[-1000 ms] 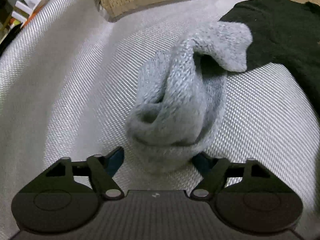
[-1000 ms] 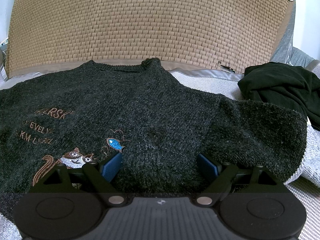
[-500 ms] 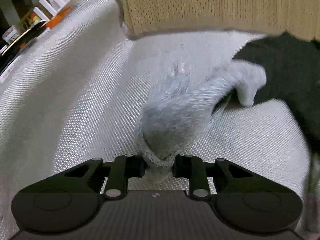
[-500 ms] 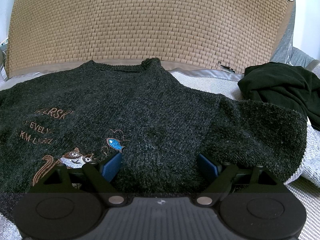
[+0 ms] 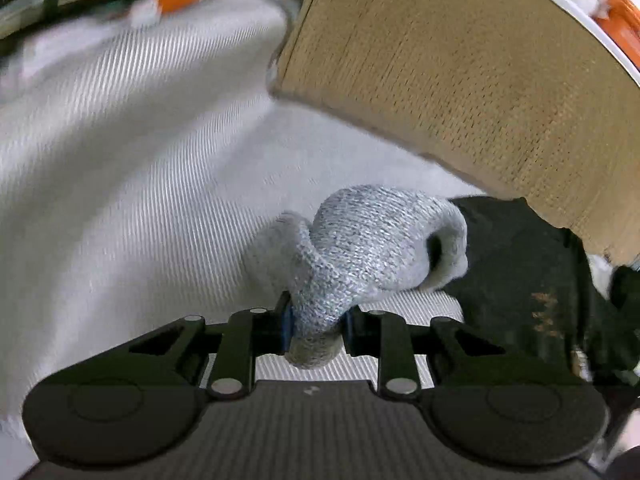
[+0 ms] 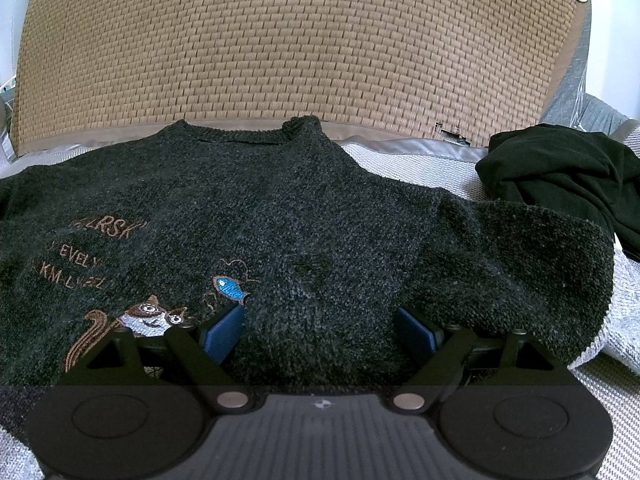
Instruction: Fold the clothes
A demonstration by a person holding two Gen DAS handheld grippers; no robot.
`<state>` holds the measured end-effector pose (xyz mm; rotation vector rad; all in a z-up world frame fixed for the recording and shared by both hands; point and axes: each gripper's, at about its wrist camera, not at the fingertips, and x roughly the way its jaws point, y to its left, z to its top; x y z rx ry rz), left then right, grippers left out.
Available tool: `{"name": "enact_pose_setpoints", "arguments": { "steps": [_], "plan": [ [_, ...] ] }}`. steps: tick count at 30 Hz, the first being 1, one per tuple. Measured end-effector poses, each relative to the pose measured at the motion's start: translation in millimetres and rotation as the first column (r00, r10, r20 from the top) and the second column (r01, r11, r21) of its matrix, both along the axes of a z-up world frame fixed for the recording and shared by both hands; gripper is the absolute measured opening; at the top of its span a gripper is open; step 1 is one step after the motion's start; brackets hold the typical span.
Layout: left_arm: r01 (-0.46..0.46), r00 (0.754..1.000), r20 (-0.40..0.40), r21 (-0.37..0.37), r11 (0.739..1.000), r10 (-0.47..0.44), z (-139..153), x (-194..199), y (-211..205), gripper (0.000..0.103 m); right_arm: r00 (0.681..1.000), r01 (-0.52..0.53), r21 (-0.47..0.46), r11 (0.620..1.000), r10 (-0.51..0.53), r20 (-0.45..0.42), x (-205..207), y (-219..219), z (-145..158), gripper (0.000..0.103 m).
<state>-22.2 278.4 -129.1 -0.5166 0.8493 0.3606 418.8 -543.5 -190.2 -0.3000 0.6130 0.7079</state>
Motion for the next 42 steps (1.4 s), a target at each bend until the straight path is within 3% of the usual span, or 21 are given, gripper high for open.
{"name": "enact_pose_setpoints", "arguments": {
  "steps": [3, 6, 14, 22, 26, 28, 39, 42],
  "plan": [
    [-0.035, 0.995, -0.091, -0.070, 0.997, 0.029, -25.1, 3.5, 10.9, 0.033, 1.000, 0.000, 0.000, 1.000, 0.000, 0.000, 0.0, 0.1, 0.3, 0.086],
    [-0.052, 0.987, -0.156, -0.074, 0.996, 0.040, -44.4, 7.1, 17.8, 0.040, 1.000, 0.001, 0.000, 1.000, -0.001, 0.000, 0.0, 0.2, 0.2, 0.086],
    [-0.055, 0.981, -0.192, -0.071, 0.996, 0.040, -62.6, 11.2, 24.7, 0.055, 1.000, 0.001, 0.003, 1.000, -0.001, 0.003, 0.0, -0.1, -2.2, 0.086],
    [0.082, 0.982, -0.168, -0.010, 0.997, -0.083, -54.3, 8.0, 20.8, 0.061, 1.000, 0.000, 0.006, 1.000, 0.000, 0.006, 0.0, -0.1, -2.8, 0.086],
    [0.191, 0.962, -0.199, 0.013, 0.982, -0.185, -49.8, 4.1, 14.3, 0.073, 1.000, 0.000, 0.006, 1.000, 0.000, 0.006, 0.1, -0.1, -2.8, 0.086],
    [0.239, 0.947, -0.228, 0.036, 0.970, -0.224, -48.0, 2.6, 7.9, 0.073, 1.000, 0.000, 0.006, 1.000, 0.000, 0.006, 0.1, -0.1, -2.8, 0.086],
    [0.275, 0.920, -0.306, 0.060, 0.960, -0.245, -57.2, 21.6, 11.3, 0.073, 1.000, 0.000, 0.006, 1.000, 0.000, 0.006, 0.2, 0.0, -2.5, 0.086],
    [0.312, 0.900, -0.341, 0.071, 0.948, -0.271, -58.6, 22.7, 11.9, 0.073, 1.000, 0.000, 0.006, 1.000, 0.000, 0.006, 0.2, -0.1, -2.4, 0.086]
  ]
}}
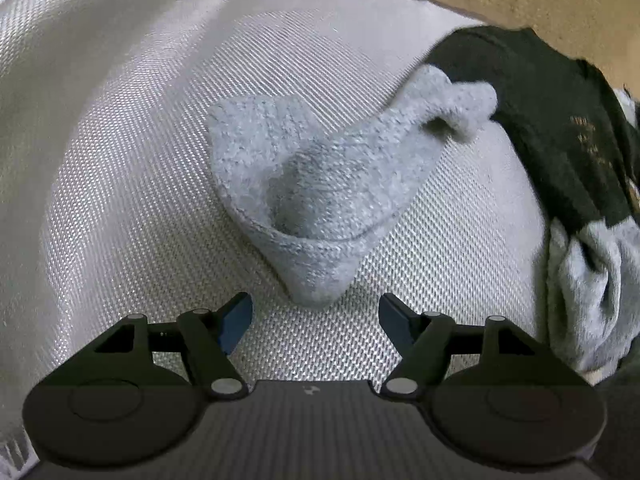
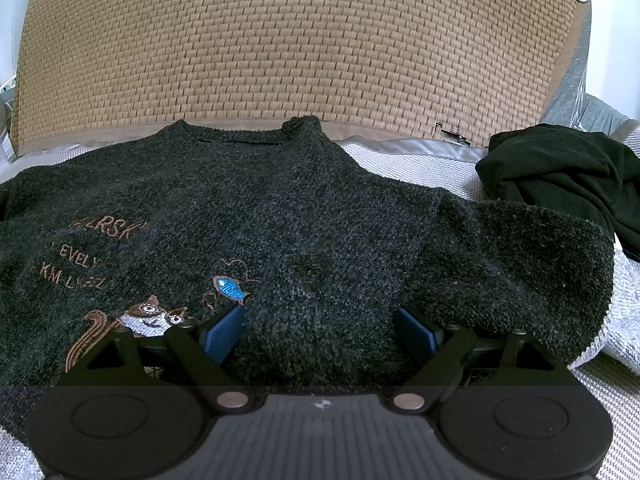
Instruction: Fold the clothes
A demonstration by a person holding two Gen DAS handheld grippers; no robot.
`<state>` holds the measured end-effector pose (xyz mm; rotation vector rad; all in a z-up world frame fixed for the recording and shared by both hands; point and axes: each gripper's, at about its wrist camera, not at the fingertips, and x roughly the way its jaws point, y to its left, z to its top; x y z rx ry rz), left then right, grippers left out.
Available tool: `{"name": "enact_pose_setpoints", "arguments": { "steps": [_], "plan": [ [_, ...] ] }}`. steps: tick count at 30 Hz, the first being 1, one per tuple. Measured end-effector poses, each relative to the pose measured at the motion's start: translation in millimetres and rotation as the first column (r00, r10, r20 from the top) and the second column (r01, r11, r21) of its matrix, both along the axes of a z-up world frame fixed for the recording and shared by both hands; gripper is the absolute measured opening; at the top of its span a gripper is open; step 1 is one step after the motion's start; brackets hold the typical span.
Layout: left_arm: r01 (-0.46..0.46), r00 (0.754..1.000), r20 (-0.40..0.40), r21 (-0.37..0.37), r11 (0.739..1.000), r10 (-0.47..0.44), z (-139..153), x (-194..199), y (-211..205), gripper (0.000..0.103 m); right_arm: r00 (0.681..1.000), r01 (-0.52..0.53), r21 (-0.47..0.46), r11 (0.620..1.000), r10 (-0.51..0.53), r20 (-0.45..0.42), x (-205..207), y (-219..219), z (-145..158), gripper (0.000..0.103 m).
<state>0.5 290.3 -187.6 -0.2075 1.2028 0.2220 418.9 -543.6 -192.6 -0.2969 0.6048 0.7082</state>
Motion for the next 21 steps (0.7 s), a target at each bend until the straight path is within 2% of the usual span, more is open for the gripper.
{"name": "enact_pose_setpoints", "arguments": {
  "steps": [6, 8, 12, 15, 20, 21],
  "plan": [
    [0.137, 0.984, -0.125, 0.075, 0.988, -0.127, -0.9, 4.8, -1.8, 0.077, 1.000, 0.000, 0.000, 1.000, 0.000, 0.000, -0.1, 0.0, -0.1, 0.086],
    [0.161, 0.982, -0.117, 0.094, 0.982, -0.150, 1.8, 10.0, -3.5, 0.082, 1.000, 0.000, 0.000, 1.000, 0.000, 0.000, 0.0, 0.0, -0.1, 0.086],
    [0.198, 0.978, -0.097, 0.125, 0.972, -0.187, 5.0, 24.4, -8.4, 0.082, 1.000, 0.000, 0.000, 1.000, 0.000, 0.000, 0.0, 0.0, 0.0, 0.086],
    [0.235, 0.969, -0.117, 0.159, 0.959, -0.218, -3.0, 35.7, -25.0, 0.082, 1.000, 0.000, 0.000, 1.000, 0.000, 0.000, 0.1, 0.1, 0.0, 0.086],
    [0.323, 0.940, -0.189, 0.214, 0.922, -0.285, -19.8, 54.8, -36.8, 0.074, 1.000, 0.001, 0.000, 1.000, -0.001, -0.001, 0.1, 0.3, 0.3, 0.086],
    [0.319, 0.941, -0.184, 0.212, 0.924, -0.283, -19.2, 57.7, -35.5, 0.065, 1.000, 0.001, 0.000, 1.000, -0.001, -0.001, 0.0, 0.3, 0.4, 0.086]
  ]
}}
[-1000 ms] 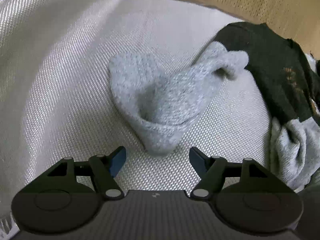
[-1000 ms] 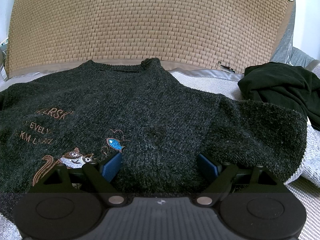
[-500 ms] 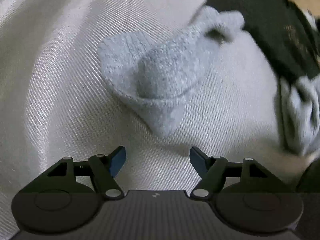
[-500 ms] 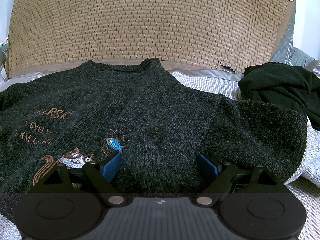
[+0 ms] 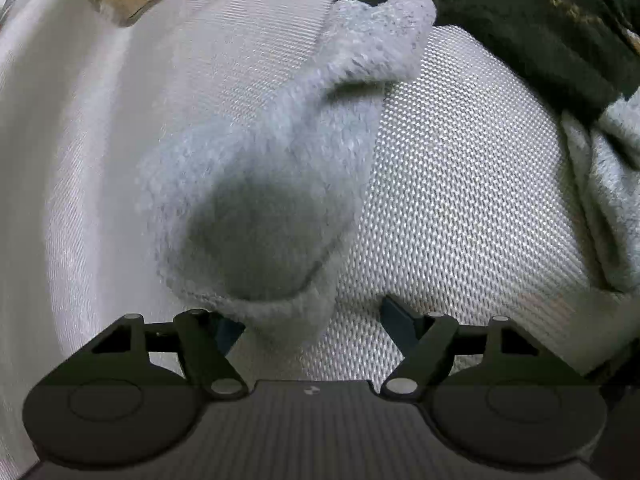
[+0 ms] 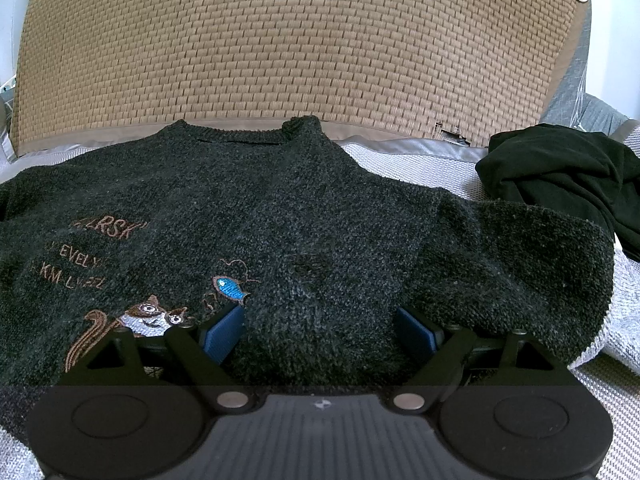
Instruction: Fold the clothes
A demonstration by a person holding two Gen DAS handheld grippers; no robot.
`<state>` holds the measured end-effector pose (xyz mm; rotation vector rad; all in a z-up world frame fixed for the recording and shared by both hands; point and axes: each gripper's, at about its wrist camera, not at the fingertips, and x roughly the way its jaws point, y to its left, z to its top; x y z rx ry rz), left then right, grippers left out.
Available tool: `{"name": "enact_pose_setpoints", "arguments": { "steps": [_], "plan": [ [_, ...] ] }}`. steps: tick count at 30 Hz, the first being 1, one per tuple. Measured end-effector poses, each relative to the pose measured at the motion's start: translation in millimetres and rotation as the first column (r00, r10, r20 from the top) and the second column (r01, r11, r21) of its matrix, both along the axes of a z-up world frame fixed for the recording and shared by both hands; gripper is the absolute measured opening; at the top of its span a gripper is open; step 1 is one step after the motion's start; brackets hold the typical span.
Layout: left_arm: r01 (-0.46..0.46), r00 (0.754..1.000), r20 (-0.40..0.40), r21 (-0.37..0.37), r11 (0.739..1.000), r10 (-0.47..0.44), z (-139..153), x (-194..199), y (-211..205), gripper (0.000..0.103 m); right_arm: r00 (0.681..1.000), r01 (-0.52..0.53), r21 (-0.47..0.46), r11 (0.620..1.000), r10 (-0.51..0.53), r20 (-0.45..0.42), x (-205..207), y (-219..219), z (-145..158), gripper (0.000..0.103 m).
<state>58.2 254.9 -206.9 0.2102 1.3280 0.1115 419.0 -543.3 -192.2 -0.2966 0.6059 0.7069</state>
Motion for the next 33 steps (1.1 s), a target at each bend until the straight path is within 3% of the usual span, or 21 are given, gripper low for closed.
{"name": "enact_pose_setpoints", "arguments": {
  "steps": [1, 2, 9, 14, 21, 29, 31, 33],
  "plan": [
    [-0.010, 1.000, 0.008, -0.008, 1.000, 0.010, 1.8, 2.7, 2.4, 0.056, 1.000, 0.000, 0.000, 1.000, 0.000, 0.000, 0.0, 0.0, 0.1, 0.086],
    [-0.017, 1.000, 0.014, -0.004, 1.000, 0.017, 3.7, 3.6, 6.0, 0.033, 1.000, 0.001, 0.000, 1.000, -0.001, 0.000, -0.1, 0.0, 0.4, 0.086],
    [-0.096, 0.993, 0.081, 0.082, 0.992, 0.089, 16.7, 1.8, 34.5, 0.029, 1.000, 0.004, 0.000, 1.000, -0.004, -0.001, -0.3, 0.1, 1.2, 0.086],
    [-0.178, 0.979, 0.114, 0.068, 0.982, 0.169, 18.5, 2.2, 50.6, 0.029, 1.000, 0.004, -0.004, 1.000, -0.004, -0.002, 0.4, 0.5, 1.3, 0.086],
    [-0.219, 0.968, 0.124, 0.013, 0.976, 0.216, 15.3, -9.9, 57.1, 0.030, 1.000, 0.005, -0.001, 1.000, -0.005, -0.006, 0.7, 1.0, 2.1, 0.088],
    [-0.236, 0.964, 0.130, 0.019, 0.972, 0.231, 15.9, -5.9, 57.4, 0.031, 1.000, 0.006, -0.018, 1.000, -0.006, 0.001, 0.0, 5.2, 4.1, 0.091],
    [-0.261, 0.957, 0.138, 0.018, 0.965, 0.256, 17.9, -8.6, 57.4, 0.031, 1.000, -0.009, 0.001, 1.000, 0.009, -0.030, 4.8, -1.7, 6.0, 0.084],
    [-0.269, 0.953, 0.148, 0.018, 0.963, 0.263, 19.6, -16.0, 54.7, 0.029, 0.998, -0.041, 0.017, 0.999, 0.042, -0.053, 8.7, -8.9, 11.1, 0.054]
  ]
}}
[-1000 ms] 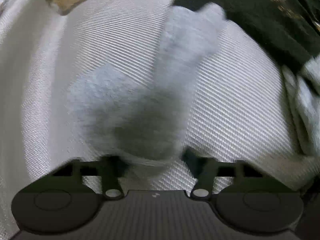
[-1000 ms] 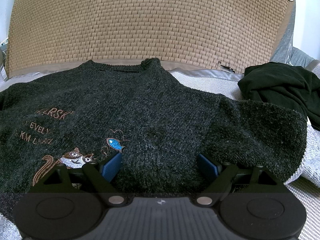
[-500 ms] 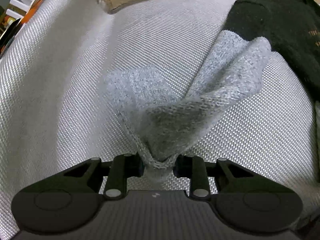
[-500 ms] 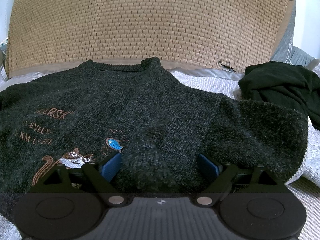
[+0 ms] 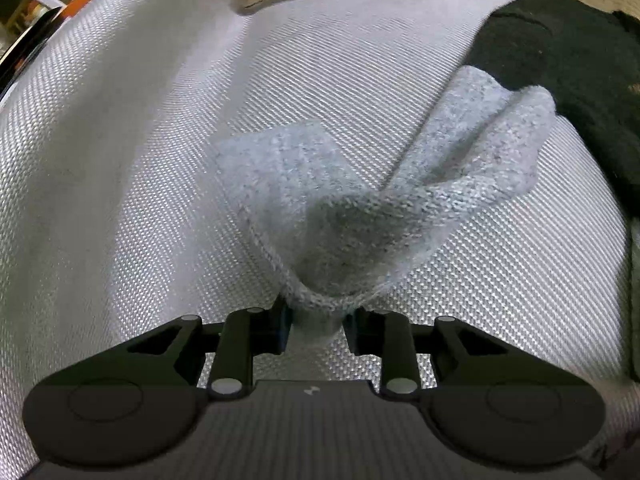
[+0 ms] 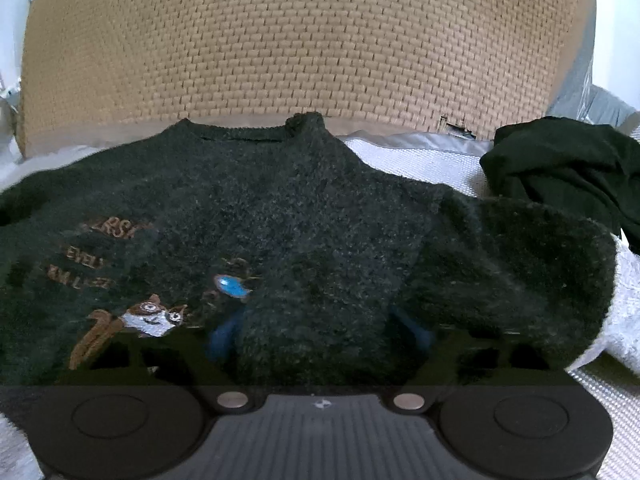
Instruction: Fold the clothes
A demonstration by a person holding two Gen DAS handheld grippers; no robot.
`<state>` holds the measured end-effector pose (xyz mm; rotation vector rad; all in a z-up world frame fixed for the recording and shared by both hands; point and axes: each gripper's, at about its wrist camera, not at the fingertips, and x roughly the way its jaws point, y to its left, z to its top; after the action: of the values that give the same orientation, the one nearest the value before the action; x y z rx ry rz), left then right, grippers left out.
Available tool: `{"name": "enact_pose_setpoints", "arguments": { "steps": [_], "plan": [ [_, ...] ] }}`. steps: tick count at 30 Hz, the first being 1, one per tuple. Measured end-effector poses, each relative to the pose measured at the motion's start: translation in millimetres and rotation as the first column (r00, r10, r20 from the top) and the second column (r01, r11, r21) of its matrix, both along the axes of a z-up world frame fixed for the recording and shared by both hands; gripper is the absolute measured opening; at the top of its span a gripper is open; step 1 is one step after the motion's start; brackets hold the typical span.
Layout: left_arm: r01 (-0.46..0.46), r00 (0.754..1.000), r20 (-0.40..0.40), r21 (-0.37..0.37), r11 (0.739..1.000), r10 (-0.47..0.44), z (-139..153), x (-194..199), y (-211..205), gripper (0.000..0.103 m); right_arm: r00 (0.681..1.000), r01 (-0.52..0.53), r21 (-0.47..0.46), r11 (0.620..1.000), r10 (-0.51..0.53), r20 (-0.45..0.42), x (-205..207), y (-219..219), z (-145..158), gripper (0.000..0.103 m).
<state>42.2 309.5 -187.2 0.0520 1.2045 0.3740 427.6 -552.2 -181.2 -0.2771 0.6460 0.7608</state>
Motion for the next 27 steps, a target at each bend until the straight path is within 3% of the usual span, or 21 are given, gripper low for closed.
{"name": "enact_pose_setpoints", "arguments": {
  "steps": [1, 3, 6, 10, 12, 14, 15, 16, 18, 24, 27],
  "plan": [
    [0.006, 1.000, 0.001, 0.001, 1.000, -0.006, 0.5, -3.2, -2.3, 0.029, 1.000, -0.023, 0.004, 1.000, 0.024, -0.002, 0.4, -3.3, 3.1, 0.049],
    [0.015, 1.000, 0.007, 0.013, 1.000, -0.015, 2.0, -6.3, -4.3, 0.027, 0.997, -0.071, 0.004, 0.997, 0.071, 0.020, -0.7, -9.9, 10.1, 0.027],
    [0.008, 0.999, 0.037, 0.045, 0.999, -0.010, 6.6, -9.8, -3.7, 0.026, 0.993, -0.105, 0.005, 0.994, 0.105, 0.047, 1.6, -17.9, 20.5, 0.011],
    [-0.039, 0.995, 0.094, 0.094, 0.995, 0.030, 14.9, -9.1, 5.5, 0.026, 0.999, -0.042, 0.094, 0.995, 0.045, -0.025, 23.9, -28.5, 37.4, 0.011],
    [-0.064, 0.994, 0.094, 0.084, 0.994, 0.056, 19.1, -10.7, 13.2, 0.026, 0.997, -0.006, 0.104, 0.995, 0.014, -0.076, 33.5, -30.0, 41.7, 0.011],
    [-0.070, 0.995, 0.073, 0.073, 0.995, 0.065, 18.2, -11.6, 15.9, 0.031, 0.993, 0.004, 0.125, 0.992, 0.012, -0.122, 34.6, -36.1, 45.6, 0.018],
    [-0.051, 0.998, 0.045, 0.037, 0.998, 0.050, 15.8, -12.4, 16.0, 0.034, 0.989, -0.009, 0.149, 0.989, 0.030, -0.145, 33.6, -39.8, 46.9, 0.026],
    [-0.023, 0.999, 0.023, 0.012, 1.000, 0.022, 13.3, -14.3, 14.0, 0.036, 0.985, -0.035, 0.180, 0.983, 0.065, -0.161, 30.8, -43.6, 47.5, 0.034],
    [0.032, 1.000, -0.002, 0.030, 0.999, -0.031, 11.6, -22.7, 4.5, 0.049, 0.981, -0.059, 0.210, 0.976, 0.096, -0.171, 21.4, -50.1, 48.1, 0.062],
    [0.171, 0.985, -0.017, 0.096, 0.981, -0.170, 19.9, -58.6, -14.0, 0.055, 0.985, -0.145, 0.182, 0.973, 0.160, -0.069, -13.3, -46.0, 52.0, 0.066],
    [0.183, 0.980, 0.073, 0.052, 0.982, -0.187, 35.8, -65.2, -5.5, 0.058, 0.960, -0.272, 0.141, 0.952, 0.279, -0.031, -37.4, -21.2, 62.2, 0.066]
  ]
}}
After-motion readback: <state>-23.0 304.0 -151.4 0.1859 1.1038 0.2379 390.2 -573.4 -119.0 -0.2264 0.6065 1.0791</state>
